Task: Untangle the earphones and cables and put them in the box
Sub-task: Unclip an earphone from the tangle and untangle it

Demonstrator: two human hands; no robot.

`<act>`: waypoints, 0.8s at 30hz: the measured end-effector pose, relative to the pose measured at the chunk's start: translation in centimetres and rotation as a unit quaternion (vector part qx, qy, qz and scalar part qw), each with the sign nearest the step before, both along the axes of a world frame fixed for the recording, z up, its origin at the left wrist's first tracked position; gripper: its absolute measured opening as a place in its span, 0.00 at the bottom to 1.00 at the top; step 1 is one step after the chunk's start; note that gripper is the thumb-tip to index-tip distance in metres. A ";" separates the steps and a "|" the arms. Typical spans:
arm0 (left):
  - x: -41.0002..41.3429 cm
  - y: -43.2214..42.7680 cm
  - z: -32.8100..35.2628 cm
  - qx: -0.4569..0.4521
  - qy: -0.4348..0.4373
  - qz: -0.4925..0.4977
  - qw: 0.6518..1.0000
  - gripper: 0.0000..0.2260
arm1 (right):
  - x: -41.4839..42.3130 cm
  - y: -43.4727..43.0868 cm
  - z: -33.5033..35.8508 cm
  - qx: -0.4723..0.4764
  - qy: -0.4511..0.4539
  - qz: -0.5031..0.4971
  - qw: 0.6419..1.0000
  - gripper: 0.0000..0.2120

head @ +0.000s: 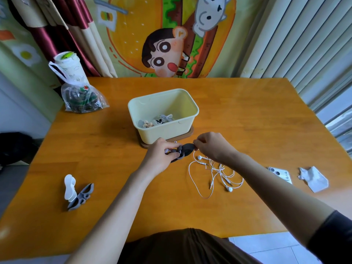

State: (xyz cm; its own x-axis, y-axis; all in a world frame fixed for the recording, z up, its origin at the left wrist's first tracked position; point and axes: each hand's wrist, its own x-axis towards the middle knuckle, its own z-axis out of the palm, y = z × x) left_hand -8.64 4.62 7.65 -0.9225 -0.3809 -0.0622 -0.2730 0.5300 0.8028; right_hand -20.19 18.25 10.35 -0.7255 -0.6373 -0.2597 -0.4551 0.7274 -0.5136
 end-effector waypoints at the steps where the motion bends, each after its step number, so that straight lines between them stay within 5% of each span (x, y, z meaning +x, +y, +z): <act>1: -0.1 0.1 -0.1 -0.006 0.000 0.004 1.000 0.14 | 0.0 0.0 0.1 0.008 0.007 0.002 1.000 0.15; 8: -0.2 0.3 -0.7 -0.084 0.026 -0.005 0.996 0.15 | -0.3 -0.3 1.1 0.005 0.014 0.016 1.000 0.13; 24: -0.1 0.0 -1.1 -0.041 0.086 0.026 0.995 0.16 | -0.4 -0.2 1.3 -0.011 -0.029 0.005 0.999 0.14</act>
State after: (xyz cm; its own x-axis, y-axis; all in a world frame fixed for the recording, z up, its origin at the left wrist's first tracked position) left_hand -8.76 4.62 6.51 -0.8957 -0.4255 0.1290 -0.1634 0.5847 0.7946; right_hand -20.60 18.00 11.70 -0.7025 -0.6512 -0.2869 -0.4313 0.7103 -0.5562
